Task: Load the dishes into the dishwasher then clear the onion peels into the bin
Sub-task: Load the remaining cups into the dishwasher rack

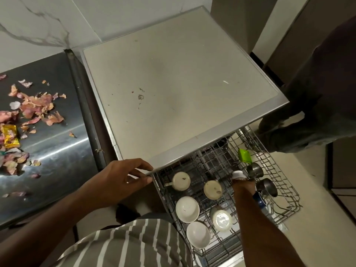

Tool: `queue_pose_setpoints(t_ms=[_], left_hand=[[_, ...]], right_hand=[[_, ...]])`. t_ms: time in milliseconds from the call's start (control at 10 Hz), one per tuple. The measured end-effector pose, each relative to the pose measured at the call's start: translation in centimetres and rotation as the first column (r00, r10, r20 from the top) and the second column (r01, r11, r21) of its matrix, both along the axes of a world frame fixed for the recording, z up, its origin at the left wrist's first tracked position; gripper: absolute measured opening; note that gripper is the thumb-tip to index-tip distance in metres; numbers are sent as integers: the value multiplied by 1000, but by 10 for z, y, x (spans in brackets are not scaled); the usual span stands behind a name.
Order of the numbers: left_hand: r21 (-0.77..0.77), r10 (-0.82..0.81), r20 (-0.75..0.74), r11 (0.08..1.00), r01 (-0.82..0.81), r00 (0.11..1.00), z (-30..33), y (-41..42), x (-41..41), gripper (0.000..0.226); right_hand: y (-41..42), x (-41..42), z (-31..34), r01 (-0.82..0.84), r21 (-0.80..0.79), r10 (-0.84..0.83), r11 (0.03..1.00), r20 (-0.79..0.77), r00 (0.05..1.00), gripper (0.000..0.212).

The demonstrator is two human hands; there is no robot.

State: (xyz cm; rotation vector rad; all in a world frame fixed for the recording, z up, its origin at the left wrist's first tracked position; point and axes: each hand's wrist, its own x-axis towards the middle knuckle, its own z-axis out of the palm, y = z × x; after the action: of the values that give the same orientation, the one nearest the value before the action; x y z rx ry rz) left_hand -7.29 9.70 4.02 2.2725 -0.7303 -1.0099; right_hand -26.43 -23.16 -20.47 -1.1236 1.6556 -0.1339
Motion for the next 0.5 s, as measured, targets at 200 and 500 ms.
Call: queue_pose_setpoints(t_ms=[200, 500], left_hand=[[14, -2, 5, 1000, 2, 1000, -2, -1, 3, 31], [-85, -70, 11, 994, 71, 997, -7, 6, 7, 25]], right_hand=[[12, 4, -6, 105, -64, -107, 992, -30, 994, 52], [69, -12, -6, 149, -207, -153, 967, 0, 988, 46]])
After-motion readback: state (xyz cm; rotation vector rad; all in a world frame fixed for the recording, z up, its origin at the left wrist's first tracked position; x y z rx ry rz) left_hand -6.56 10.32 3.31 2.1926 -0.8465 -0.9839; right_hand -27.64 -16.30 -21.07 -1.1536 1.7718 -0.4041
